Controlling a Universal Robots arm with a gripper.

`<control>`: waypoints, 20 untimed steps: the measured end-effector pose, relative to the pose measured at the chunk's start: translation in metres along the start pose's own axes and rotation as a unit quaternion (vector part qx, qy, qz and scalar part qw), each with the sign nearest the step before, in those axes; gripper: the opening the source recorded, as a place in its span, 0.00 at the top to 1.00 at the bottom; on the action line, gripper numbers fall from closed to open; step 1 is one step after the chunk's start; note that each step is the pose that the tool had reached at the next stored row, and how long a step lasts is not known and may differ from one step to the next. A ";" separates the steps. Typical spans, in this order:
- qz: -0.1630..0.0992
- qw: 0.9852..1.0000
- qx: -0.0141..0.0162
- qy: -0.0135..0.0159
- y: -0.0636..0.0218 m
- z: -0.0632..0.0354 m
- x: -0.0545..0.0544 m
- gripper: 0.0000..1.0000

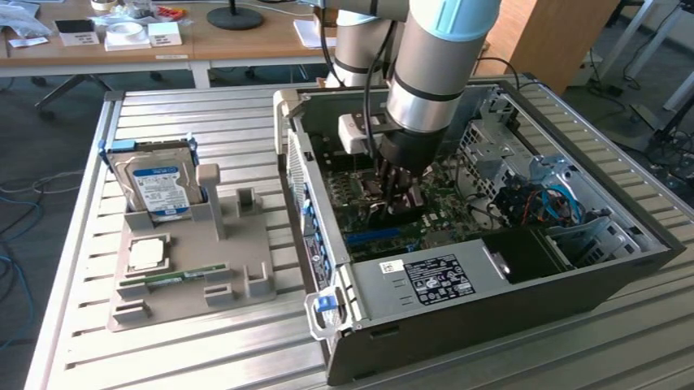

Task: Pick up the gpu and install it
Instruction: 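Insert the gpu into the slot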

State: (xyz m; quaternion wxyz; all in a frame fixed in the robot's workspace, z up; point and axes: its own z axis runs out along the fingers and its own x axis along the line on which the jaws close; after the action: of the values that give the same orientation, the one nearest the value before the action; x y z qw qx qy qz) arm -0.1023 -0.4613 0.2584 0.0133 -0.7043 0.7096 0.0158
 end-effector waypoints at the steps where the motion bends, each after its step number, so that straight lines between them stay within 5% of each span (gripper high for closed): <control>1: 0.000 1.000 0.000 0.000 0.0000 0.0000 0.000 0.73; 20: 0.000 1.000 0.000 0.000 0.0008 0.0041 0.000 0.73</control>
State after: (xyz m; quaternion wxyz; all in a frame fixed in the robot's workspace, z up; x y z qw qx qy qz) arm -0.1031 -0.4613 0.2543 0.0133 -0.7043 0.7096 0.0158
